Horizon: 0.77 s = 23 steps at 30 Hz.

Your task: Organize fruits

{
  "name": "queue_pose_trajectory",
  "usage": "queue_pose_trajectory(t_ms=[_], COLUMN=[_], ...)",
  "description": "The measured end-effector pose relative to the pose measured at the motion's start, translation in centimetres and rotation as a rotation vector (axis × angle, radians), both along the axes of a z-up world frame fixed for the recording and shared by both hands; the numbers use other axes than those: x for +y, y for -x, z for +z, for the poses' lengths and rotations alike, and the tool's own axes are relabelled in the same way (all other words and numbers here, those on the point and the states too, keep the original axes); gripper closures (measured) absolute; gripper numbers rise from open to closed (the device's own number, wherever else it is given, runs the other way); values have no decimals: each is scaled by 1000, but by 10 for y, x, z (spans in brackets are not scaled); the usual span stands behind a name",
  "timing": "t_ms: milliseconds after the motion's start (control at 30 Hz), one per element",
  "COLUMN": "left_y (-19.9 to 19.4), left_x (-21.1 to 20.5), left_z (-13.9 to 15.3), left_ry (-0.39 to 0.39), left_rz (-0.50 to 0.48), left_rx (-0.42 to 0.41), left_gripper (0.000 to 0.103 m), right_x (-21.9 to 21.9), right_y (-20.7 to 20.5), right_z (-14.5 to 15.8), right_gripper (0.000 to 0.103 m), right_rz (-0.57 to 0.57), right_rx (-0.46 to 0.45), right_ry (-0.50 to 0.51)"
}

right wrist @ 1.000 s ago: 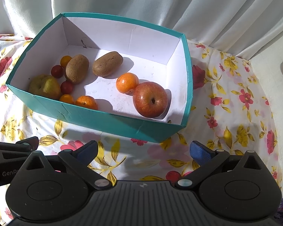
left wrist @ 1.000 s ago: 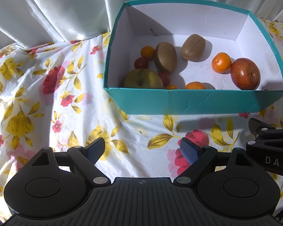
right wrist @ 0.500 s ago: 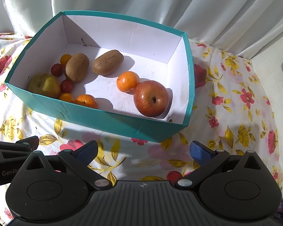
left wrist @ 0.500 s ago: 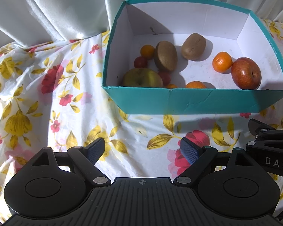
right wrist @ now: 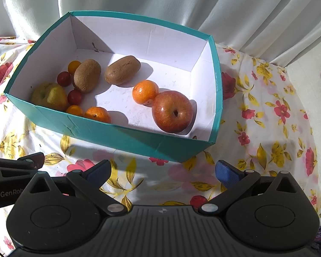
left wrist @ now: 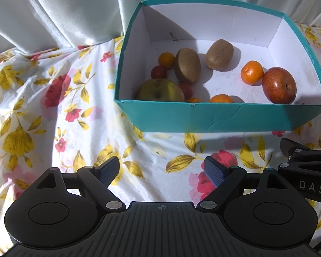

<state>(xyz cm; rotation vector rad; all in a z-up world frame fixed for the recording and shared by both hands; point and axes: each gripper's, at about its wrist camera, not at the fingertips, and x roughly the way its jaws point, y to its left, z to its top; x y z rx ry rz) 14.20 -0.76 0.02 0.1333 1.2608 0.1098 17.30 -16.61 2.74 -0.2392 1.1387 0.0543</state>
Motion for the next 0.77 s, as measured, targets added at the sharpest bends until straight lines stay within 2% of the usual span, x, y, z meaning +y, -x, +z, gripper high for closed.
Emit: queue_pose_trajectory(t_ms=[500, 767], left_y=[1, 4], left_x=[4, 2], left_z=[-3, -1], left_ry=[3, -8], left_rz=[-8, -29], left_rx=[6, -34], left_gripper=[13, 13], right_x=[3, 4], right_y=[3, 6], right_z=[-7, -5], right_gripper=[0, 0], right_rz=[1, 2], right_rx=[-5, -21], right_ry=[17, 19])
